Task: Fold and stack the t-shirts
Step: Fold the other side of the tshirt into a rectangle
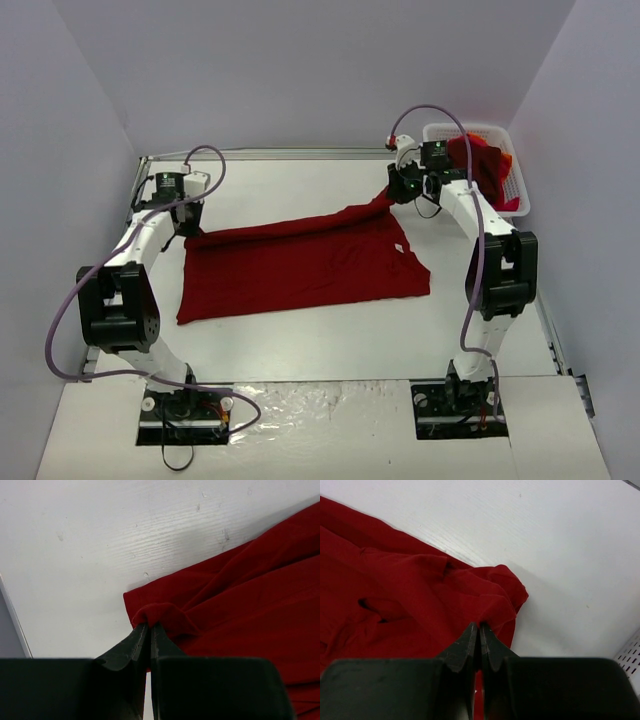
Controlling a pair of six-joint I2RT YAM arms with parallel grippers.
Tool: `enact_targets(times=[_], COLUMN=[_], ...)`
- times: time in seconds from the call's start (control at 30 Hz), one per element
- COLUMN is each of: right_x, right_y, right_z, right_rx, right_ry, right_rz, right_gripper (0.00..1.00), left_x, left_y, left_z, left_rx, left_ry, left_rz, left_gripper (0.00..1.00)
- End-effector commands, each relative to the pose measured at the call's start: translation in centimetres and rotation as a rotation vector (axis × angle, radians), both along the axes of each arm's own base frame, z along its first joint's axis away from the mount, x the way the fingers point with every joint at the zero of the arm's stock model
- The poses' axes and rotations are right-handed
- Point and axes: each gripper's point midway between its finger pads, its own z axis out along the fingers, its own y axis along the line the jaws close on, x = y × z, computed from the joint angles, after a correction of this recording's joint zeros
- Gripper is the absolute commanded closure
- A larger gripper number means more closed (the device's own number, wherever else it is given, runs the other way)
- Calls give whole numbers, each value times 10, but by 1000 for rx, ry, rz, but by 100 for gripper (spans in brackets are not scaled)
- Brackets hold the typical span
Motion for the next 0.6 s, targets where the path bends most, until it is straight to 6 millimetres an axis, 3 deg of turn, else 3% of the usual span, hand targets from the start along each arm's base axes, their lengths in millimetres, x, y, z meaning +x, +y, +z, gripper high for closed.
enact_targets(times=[0.0, 0.57], right_x=[-13, -48], right_y=[-3, -2], right_z=[31, -6], right_rx=[4, -5], right_ry=[-54, 70], right_rz=[28, 68], right_gripper=[100, 100], left_x=[-1, -12], left_y=[3, 4], left_z=[22, 3], left_rx=[17, 34], left_ry=[-67, -21], left_rz=[-12, -38], left_gripper=[98, 98])
